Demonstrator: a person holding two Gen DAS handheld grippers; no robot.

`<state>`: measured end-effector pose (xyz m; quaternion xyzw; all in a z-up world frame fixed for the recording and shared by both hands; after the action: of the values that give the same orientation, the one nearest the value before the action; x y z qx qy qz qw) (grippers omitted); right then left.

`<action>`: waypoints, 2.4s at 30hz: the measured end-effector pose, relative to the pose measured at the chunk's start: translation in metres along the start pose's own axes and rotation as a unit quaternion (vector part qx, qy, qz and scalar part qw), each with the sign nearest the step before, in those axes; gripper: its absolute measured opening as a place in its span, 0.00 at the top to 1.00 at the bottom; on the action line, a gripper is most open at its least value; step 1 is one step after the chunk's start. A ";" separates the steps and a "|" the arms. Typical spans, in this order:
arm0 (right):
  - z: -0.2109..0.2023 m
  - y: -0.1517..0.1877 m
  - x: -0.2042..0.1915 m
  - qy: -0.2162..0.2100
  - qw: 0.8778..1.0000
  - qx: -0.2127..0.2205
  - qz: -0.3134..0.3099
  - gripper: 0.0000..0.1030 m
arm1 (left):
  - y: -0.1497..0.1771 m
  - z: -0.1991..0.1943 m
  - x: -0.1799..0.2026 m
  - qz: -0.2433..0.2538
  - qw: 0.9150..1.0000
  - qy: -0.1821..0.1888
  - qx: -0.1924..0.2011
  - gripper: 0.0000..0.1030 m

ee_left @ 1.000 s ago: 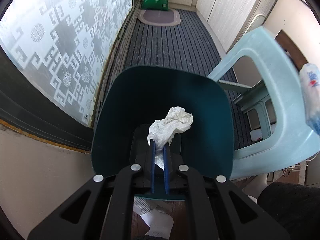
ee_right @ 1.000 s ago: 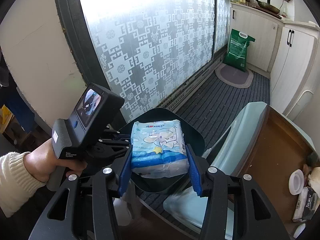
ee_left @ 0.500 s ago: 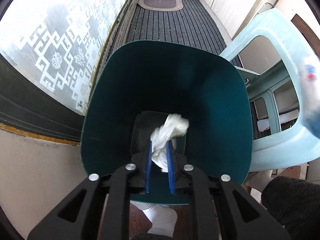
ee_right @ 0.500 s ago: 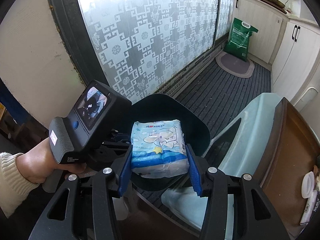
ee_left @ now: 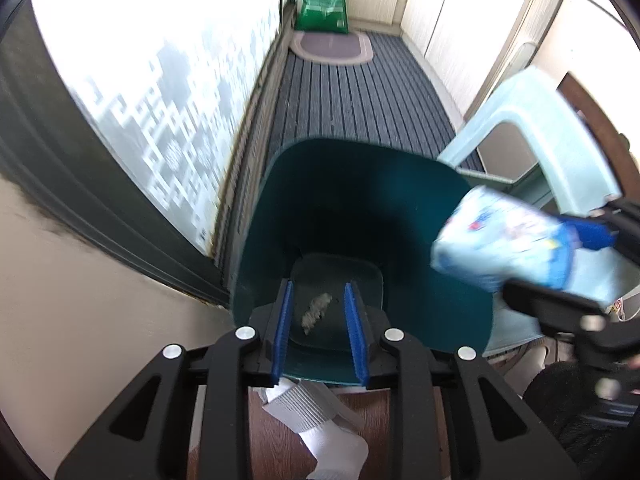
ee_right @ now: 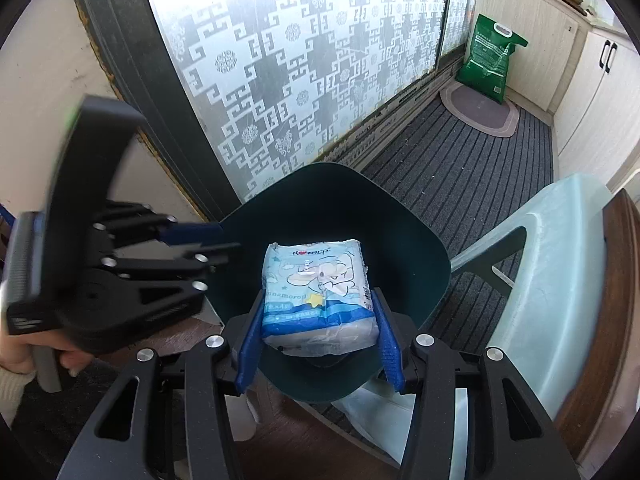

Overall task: Collect trash
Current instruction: 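Lower the wipes pack into the green bin and open the right gripper, then grasp the white plastic lid with the left gripper while the right gripper grasps the cloth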

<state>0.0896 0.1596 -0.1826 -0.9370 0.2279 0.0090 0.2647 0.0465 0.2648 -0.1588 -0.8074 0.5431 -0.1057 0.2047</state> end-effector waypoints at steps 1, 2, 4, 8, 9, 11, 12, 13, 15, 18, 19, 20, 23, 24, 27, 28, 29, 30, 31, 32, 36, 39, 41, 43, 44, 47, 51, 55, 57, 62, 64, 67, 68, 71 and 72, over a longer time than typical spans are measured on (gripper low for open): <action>0.003 0.000 0.001 0.002 1.000 -0.003 0.001 0.51 | -0.001 -0.008 -0.001 0.000 1.000 0.002 0.012 0.71; 0.006 0.001 0.003 0.005 1.000 -0.006 0.003 0.51 | -0.003 -0.015 0.000 0.000 1.000 0.006 0.024 0.71; 0.011 0.003 0.005 0.006 1.000 -0.011 0.008 0.51 | -0.007 -0.031 0.000 0.001 0.999 0.006 0.051 0.71; 0.026 0.005 0.009 0.003 1.000 -0.024 0.019 0.51 | -0.013 -0.065 0.004 0.001 0.995 0.019 0.098 0.69; 0.030 0.006 0.009 0.002 0.999 -0.026 0.020 0.51 | -0.015 -0.073 0.005 -0.002 0.994 0.027 0.107 0.68; 0.037 0.008 0.009 0.000 0.999 -0.033 0.024 0.51 | -0.018 -0.088 0.006 -0.008 0.992 0.033 0.123 0.67; 0.042 0.009 0.010 -0.001 0.999 -0.037 0.026 0.51 | -0.019 -0.098 0.008 -0.007 0.990 0.036 0.135 0.67; 0.044 0.009 0.011 -0.002 0.999 -0.039 0.027 0.51 | -0.020 -0.106 0.011 -0.007 0.988 0.037 0.148 0.66; 0.052 0.012 0.011 -0.005 0.998 -0.046 0.031 0.51 | -0.022 -0.121 0.011 -0.006 0.985 0.037 0.171 0.63; 0.063 0.016 0.014 -0.008 0.998 -0.057 0.037 0.51 | -0.023 -0.140 0.012 -0.005 0.979 0.040 0.200 0.50; 0.069 0.017 0.015 -0.008 0.997 -0.062 0.039 0.51 | -0.023 -0.146 0.012 -0.005 0.977 0.040 0.209 0.50; 0.073 0.019 0.016 -0.009 0.997 -0.066 0.042 0.51 | -0.023 -0.151 0.012 -0.006 0.975 0.038 0.217 0.50; 0.089 0.021 0.017 -0.012 0.996 -0.078 0.048 0.51 | -0.023 -0.166 0.010 -0.013 0.970 0.040 0.238 0.49; 0.095 0.023 0.018 -0.011 0.995 -0.084 0.050 0.51 | -0.023 -0.171 0.009 -0.016 0.969 0.043 0.244 0.49; 0.111 0.028 0.019 -0.008 0.994 -0.099 0.052 0.50 | -0.023 -0.190 0.007 -0.017 0.961 0.045 0.271 0.48; 0.115 0.030 0.018 -0.009 0.993 -0.103 0.057 0.50 | -0.023 -0.194 0.007 -0.017 0.959 0.045 0.279 0.47; 0.119 0.030 0.018 -0.010 0.993 -0.104 0.061 0.49 | -0.023 -0.200 0.008 -0.015 0.957 0.046 0.287 0.45; 0.121 0.031 0.018 -0.009 0.992 -0.105 0.064 0.48 | -0.022 -0.204 0.009 -0.014 0.955 0.045 0.294 0.44; 0.123 0.031 0.018 -0.006 0.992 -0.106 0.064 0.47 | -0.022 -0.208 0.009 -0.014 0.952 0.044 0.301 0.42; 0.123 0.031 0.018 -0.005 0.992 -0.107 0.064 0.47 | -0.022 -0.211 0.010 -0.014 0.951 0.045 0.305 0.39; 0.122 0.032 0.013 -0.005 0.993 -0.105 0.059 0.37 | -0.023 -0.223 0.009 -0.022 0.945 0.053 0.323 0.30; 0.112 0.027 0.011 0.000 0.995 -0.092 0.047 0.37 | -0.024 -0.229 0.007 -0.028 0.941 0.051 0.333 0.27; 0.098 0.019 0.007 -0.005 0.996 -0.072 0.044 0.43 | -0.024 -0.231 0.005 -0.034 0.940 0.052 0.336 0.27; 0.081 0.010 0.005 -0.008 0.998 -0.049 0.037 0.47 | -0.025 -0.233 0.004 -0.037 0.939 0.053 0.339 0.27; 0.070 0.005 0.002 -0.010 0.999 -0.035 0.033 0.48 | -0.026 -0.235 0.003 -0.039 0.938 0.052 0.341 0.27; 0.036 -0.008 -0.008 -0.016 1.000 0.004 0.017 0.50 | -0.027 -0.239 0.002 -0.044 0.935 0.050 0.347 0.27; -0.014 -0.018 -0.016 -0.015 0.998 0.055 0.001 0.50 | -0.029 -0.247 0.001 -0.052 0.930 0.053 0.359 0.27; -0.062 -0.020 -0.011 -0.003 0.996 0.094 -0.011 0.50 | -0.034 -0.254 0.004 -0.055 0.927 0.058 0.368 0.26; -0.084 -0.017 -0.003 0.007 0.994 0.111 -0.011 0.50 | -0.037 -0.256 0.009 -0.056 0.925 0.065 0.369 0.25; -0.131 -0.009 0.029 0.030 0.989 0.142 0.000 0.50 | -0.047 -0.256 0.033 -0.046 0.925 0.081 0.369 0.25; -0.148 -0.003 0.045 0.045 0.987 0.152 0.009 0.50 | -0.051 -0.254 0.048 -0.036 0.926 0.086 0.366 0.24; -0.168 0.009 0.070 0.063 0.984 0.163 0.026 0.50 | -0.055 -0.245 0.070 -0.018 0.928 0.089 0.361 0.23; -0.174 0.012 0.077 0.069 0.983 0.166 0.031 0.50 | -0.057 -0.242 0.079 -0.011 0.929 0.093 0.357 0.23; -0.196 0.022 0.100 0.083 0.981 0.171 0.046 0.50 | -0.061 -0.231 0.103 0.008 0.932 0.103 0.346 0.23; -0.202 0.025 0.106 0.087 0.980 0.173 0.050 0.50 | -0.063 -0.228 0.112 0.016 0.933 0.108 0.342 0.23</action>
<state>0.1527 -0.0049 -0.0353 -0.8619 0.2944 -0.0985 0.4010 0.0528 0.1327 0.0669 -0.6636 0.5052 -0.3683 0.4107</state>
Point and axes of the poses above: each gripper's, at about its wrist camera, not at the fingertips, and z roughly the way its jaws point, x to its right, y to its underside, the point moved 6 cm from there along z, roughly the way its jaws point, and after that the axes turned 7 degrees about -y, right-handed, at the moved point
